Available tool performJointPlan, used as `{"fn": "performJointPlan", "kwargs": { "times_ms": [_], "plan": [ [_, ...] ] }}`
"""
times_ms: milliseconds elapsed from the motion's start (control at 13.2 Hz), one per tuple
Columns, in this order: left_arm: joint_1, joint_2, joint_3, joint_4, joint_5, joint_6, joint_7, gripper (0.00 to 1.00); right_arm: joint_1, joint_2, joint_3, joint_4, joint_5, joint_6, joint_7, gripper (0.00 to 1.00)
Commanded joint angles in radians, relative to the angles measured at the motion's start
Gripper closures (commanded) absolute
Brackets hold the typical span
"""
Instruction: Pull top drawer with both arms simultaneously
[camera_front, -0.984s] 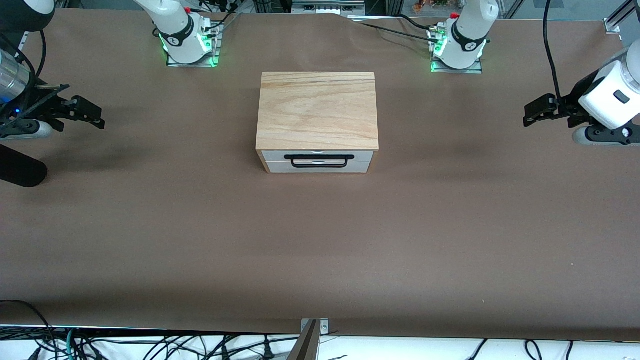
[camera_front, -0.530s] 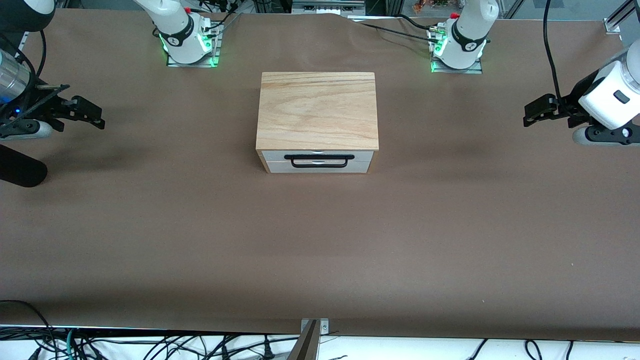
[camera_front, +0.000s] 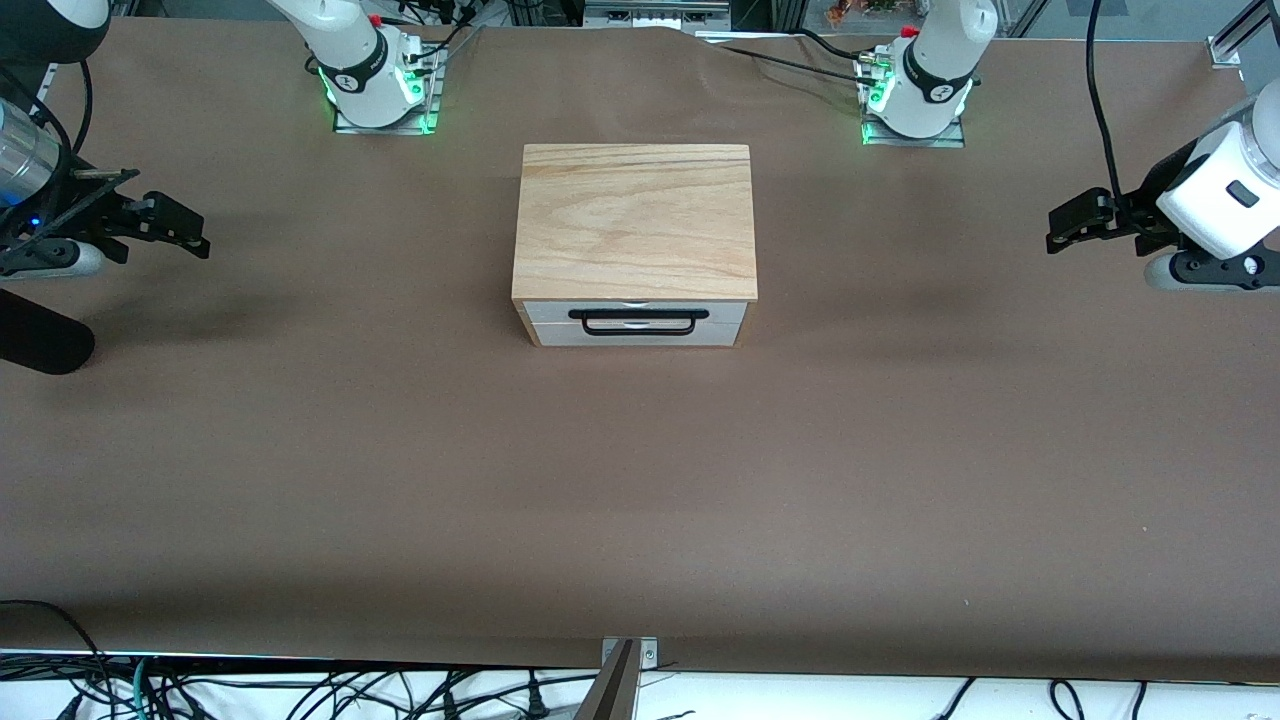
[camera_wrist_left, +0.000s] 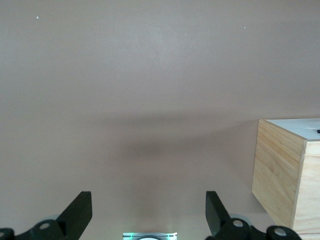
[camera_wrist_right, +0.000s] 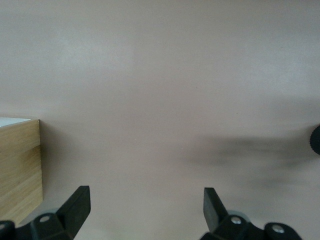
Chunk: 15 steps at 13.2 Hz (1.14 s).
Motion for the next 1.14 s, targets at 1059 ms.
{"fn": "performJointPlan", "kwargs": {
  "times_ms": [1059],
  "plan": [
    [-0.047,0.266,-0.006,0.053,-0.171,0.012,0.015,0.0,0.018,0.25,0.026,-0.008,0.538,-0.072,-0.125,0.0]
  ]
}}
